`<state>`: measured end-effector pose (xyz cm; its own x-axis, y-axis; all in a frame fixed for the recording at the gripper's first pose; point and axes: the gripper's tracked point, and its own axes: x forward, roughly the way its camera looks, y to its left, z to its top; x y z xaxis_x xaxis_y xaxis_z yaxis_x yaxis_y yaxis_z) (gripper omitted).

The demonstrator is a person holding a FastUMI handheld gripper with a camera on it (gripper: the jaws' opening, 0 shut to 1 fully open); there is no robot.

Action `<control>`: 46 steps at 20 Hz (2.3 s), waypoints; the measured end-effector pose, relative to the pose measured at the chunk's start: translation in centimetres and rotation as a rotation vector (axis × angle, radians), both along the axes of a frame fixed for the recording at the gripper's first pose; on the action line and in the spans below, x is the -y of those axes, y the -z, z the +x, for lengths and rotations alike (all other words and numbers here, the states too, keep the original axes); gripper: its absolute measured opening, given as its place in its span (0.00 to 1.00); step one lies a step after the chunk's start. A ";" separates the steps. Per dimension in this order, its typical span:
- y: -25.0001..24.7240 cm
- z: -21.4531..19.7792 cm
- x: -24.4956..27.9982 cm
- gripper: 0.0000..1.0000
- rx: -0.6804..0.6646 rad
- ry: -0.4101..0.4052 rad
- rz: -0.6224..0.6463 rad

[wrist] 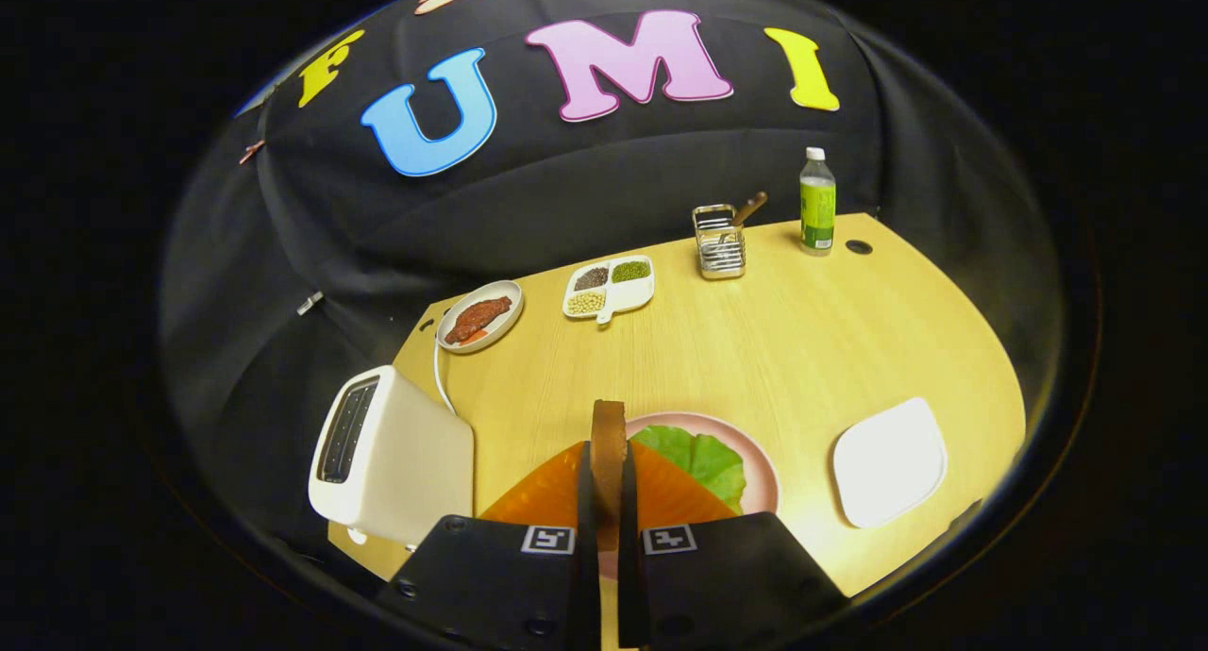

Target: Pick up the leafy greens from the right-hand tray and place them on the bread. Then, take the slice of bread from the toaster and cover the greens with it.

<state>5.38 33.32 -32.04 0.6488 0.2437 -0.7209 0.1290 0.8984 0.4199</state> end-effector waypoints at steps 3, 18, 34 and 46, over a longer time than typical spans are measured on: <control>2.0 0.2 0.4 0.12 -0.028 0.034 0.048; 10.4 -2.3 6.3 0.28 -0.133 -0.092 -0.289; 8.8 -2.3 7.7 0.69 -0.115 -0.154 -0.376; -2.2 -2.9 6.9 0.80 0.039 -0.108 -0.228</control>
<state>2.48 26.37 -29.84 0.6561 0.1467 -0.7403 0.0152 0.9781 0.2074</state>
